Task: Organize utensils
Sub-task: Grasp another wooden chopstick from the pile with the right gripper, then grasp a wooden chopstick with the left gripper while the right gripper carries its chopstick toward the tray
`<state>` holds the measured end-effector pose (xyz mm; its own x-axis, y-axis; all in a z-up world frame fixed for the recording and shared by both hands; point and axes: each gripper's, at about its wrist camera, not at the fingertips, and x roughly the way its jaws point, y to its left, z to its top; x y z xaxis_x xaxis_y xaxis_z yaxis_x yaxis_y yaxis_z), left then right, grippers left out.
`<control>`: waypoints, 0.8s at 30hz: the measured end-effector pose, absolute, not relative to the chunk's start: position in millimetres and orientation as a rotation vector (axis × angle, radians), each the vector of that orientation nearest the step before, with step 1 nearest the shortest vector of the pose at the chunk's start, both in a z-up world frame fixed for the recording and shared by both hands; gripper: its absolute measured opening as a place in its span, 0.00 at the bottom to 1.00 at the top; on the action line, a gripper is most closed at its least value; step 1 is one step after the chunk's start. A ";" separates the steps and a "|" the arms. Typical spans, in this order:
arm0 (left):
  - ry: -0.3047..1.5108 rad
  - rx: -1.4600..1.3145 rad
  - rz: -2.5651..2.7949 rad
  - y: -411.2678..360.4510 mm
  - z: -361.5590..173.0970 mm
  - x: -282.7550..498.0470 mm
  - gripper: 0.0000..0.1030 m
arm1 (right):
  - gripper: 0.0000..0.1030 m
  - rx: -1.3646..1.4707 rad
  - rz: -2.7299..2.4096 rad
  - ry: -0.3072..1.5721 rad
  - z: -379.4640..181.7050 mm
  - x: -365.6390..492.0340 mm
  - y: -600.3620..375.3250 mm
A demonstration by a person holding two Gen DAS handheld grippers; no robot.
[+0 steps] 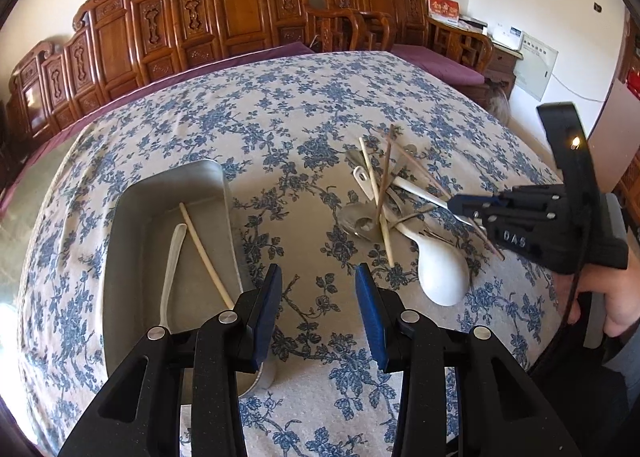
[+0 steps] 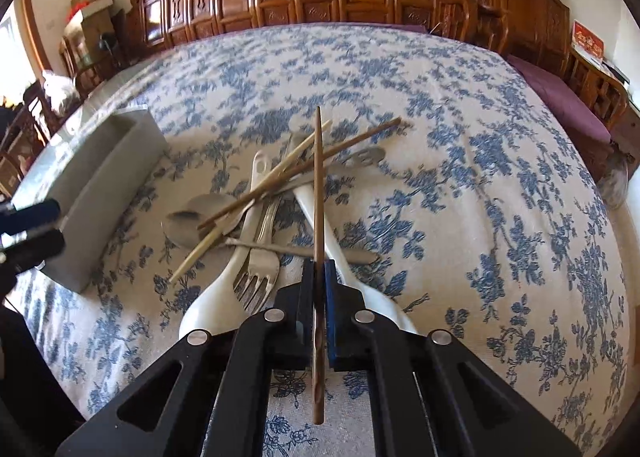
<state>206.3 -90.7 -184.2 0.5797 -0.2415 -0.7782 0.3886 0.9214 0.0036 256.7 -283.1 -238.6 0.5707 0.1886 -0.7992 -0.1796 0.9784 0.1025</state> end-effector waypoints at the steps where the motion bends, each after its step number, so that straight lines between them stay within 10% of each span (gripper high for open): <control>1: 0.879 0.182 -0.371 -92.2 -183.6 206.5 0.35 | 0.06 0.023 0.215 0.931 -236.5 256.0 -286.9; 24: 0.912 0.271 -0.462 -168.2 -213.2 260.3 0.32 | 0.06 0.161 0.214 0.890 -229.1 260.4 -315.4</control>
